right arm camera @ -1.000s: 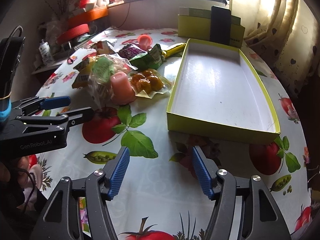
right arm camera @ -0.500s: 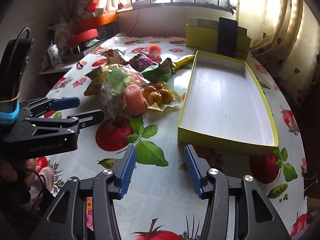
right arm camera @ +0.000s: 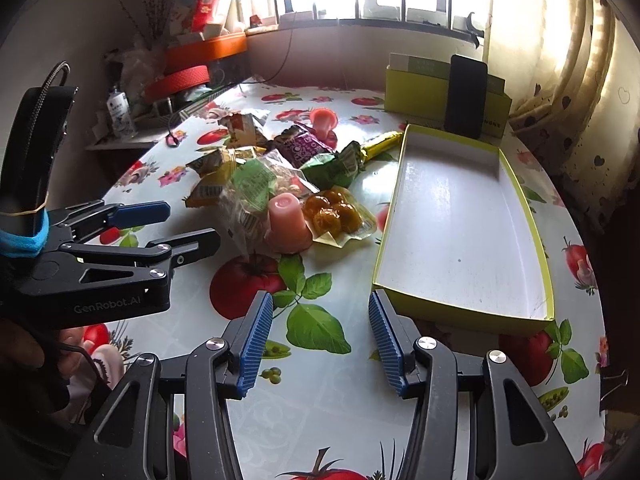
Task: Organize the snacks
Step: 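Move both open grippers toward the snack pile, then grasp the clear bun bag with the left gripper while the right gripper grasps the pink jelly cup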
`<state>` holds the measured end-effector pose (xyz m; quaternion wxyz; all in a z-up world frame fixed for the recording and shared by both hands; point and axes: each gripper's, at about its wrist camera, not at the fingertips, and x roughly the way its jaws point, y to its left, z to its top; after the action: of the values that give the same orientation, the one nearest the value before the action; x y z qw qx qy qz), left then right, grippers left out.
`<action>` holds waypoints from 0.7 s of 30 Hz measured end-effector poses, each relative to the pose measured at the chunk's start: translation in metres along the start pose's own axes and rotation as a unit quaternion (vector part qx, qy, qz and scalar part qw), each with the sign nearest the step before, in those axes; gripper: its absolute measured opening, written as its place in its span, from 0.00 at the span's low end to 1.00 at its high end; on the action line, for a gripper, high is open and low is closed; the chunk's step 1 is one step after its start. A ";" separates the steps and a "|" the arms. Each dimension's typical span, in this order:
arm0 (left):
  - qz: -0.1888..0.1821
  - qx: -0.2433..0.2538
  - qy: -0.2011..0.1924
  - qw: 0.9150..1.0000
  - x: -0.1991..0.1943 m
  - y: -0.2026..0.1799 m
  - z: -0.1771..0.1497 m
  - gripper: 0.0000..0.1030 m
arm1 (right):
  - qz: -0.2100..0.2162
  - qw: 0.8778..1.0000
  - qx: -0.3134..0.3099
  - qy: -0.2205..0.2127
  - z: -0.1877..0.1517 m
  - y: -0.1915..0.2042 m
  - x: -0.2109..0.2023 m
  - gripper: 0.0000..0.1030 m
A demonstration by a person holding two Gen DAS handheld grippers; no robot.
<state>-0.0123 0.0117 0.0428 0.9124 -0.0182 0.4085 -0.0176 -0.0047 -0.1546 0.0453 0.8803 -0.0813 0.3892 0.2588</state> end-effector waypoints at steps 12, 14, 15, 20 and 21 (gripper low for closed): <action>-0.009 -0.005 -0.003 1.000 0.000 0.004 0.003 0.71 | 0.003 1.000 -0.006 -0.005 0.008 0.004 0.002 0.45; -0.010 -0.006 -0.002 1.000 0.000 0.005 0.003 0.71 | 0.004 1.000 -0.008 -0.005 0.010 0.005 0.003 0.43; -0.011 -0.006 -0.002 1.000 0.001 0.005 0.004 0.71 | 0.004 1.000 -0.009 -0.005 0.011 0.005 0.004 0.43; -0.020 -0.009 -0.004 1.000 0.002 0.008 0.005 0.71 | 0.008 1.000 -0.012 -0.004 0.015 0.009 0.009 0.42; -0.021 -0.010 -0.005 1.000 0.001 0.008 0.005 0.71 | 0.009 1.000 -0.013 -0.004 0.016 0.010 0.010 0.42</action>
<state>-0.0074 0.0198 0.0446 0.9135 -0.0356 0.4040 -0.0327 0.0065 -0.1369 0.0493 0.8785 -0.0878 0.3829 0.2719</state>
